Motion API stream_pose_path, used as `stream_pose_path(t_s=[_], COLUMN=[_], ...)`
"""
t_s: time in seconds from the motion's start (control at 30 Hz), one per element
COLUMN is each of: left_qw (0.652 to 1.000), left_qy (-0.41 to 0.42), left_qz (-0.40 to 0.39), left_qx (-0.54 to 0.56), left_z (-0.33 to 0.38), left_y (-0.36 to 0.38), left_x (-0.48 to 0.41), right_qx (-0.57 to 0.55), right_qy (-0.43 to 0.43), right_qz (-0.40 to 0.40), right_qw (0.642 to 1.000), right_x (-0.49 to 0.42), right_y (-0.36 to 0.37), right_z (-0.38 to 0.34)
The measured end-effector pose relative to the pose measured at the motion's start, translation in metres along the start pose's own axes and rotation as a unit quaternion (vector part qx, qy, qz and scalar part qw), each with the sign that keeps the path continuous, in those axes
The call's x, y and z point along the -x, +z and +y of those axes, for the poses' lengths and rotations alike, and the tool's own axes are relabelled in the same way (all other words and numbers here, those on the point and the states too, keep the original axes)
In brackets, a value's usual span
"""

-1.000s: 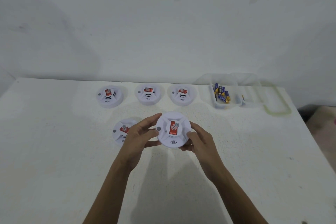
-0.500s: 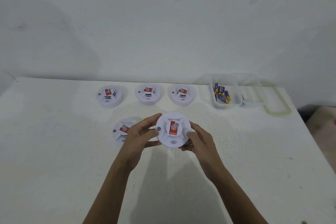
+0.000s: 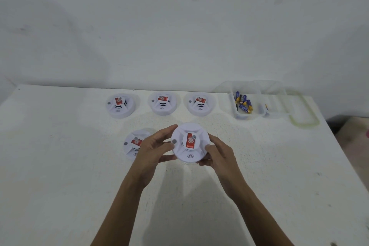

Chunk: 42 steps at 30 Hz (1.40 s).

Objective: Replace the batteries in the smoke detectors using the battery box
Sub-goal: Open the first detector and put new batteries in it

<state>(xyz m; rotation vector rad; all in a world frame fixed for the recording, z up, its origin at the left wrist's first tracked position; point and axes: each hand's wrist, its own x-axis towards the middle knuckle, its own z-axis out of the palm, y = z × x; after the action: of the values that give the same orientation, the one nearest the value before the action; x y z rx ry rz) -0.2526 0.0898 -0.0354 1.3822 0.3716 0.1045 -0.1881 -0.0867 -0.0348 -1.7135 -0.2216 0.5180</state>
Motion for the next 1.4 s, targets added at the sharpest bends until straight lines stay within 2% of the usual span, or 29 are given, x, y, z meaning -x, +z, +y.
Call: stream_pose_path(t_s=[0.5, 0.8, 1.07, 1.27, 1.4], left_qw=[1.000, 0.998, 0.992, 0.979, 0.968], left_qy=[0.009, -0.002, 0.015, 0.021, 0.025], left_qz=[0.001, 0.058, 0.071, 0.077, 0.108], left_qx=[-0.010, 0.003, -0.099, -0.190, -0.225], left_z=[-0.005, -0.025, -0.060, -0.083, -0.083], left_y=[0.000, -0.001, 0.005, 0.004, 0.006], left_x=[-0.002, -0.016, -0.041, -0.051, -0.052], right_qx=[-0.003, 0.043, 0.119, 0.200, 0.238], right_qy=[0.003, -0.007, 0.023, 0.027, 0.021], right_qz=[0.002, 0.038, 0.100, 0.107, 0.099], right_qw=[1.000, 0.998, 0.988, 0.974, 0.966], right_x=[-0.004, -0.018, -0.040, -0.046, -0.047], right_y=[-0.002, -0.003, -0.003, 0.000, 0.000], right_z=[0.006, 0.015, 0.050, 0.060, 0.063])
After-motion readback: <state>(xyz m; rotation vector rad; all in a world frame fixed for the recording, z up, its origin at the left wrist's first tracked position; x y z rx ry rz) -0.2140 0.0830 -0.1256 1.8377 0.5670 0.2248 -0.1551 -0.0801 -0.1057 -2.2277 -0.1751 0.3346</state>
